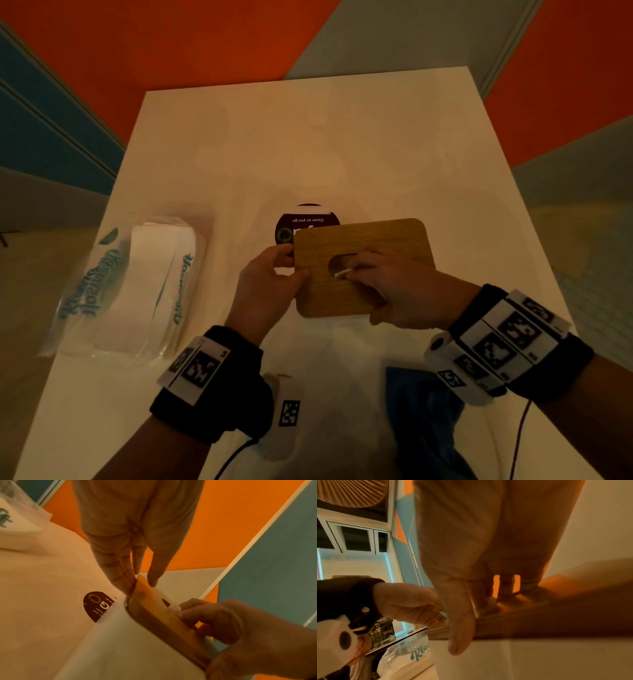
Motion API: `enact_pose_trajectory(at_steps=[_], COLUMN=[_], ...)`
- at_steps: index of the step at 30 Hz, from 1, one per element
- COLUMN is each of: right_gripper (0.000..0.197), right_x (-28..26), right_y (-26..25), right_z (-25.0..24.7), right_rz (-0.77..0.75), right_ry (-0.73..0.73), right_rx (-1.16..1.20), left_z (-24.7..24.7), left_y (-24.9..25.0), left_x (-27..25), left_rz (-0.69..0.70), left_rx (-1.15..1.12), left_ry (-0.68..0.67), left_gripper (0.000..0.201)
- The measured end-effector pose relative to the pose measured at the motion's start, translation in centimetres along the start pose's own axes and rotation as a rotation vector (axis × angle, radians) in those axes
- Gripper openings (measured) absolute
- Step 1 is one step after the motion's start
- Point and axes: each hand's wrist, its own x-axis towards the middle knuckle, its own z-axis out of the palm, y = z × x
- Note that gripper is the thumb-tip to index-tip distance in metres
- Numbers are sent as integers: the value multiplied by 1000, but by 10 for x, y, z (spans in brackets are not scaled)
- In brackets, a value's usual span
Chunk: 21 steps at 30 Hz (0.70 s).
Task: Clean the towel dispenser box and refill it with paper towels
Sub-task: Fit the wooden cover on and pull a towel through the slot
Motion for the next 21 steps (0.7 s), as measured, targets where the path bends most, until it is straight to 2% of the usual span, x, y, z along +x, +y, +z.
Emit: enact_pose_trajectory(at_steps=[4,8,14,21], right_gripper=[72,71,75,80], right_x=[2,5,3,6], right_y=[0,-1,1,5], right_z=[-1,-1,1,4], right_rz=[-3,-2,-9,3], right_ry=[10,8,-24,-41], right_rx=[-27,-50,3,108], left_z=[-1,-1,-2,0], left_y=[6,9,0,-4], left_x=[1,0,0,8], left_rz=[-140,-83,-72,-39], left_rx=[-148,-122,-100,-3], left_ry=[-42,-24,-57,-26], left_gripper=[52,45,38,44])
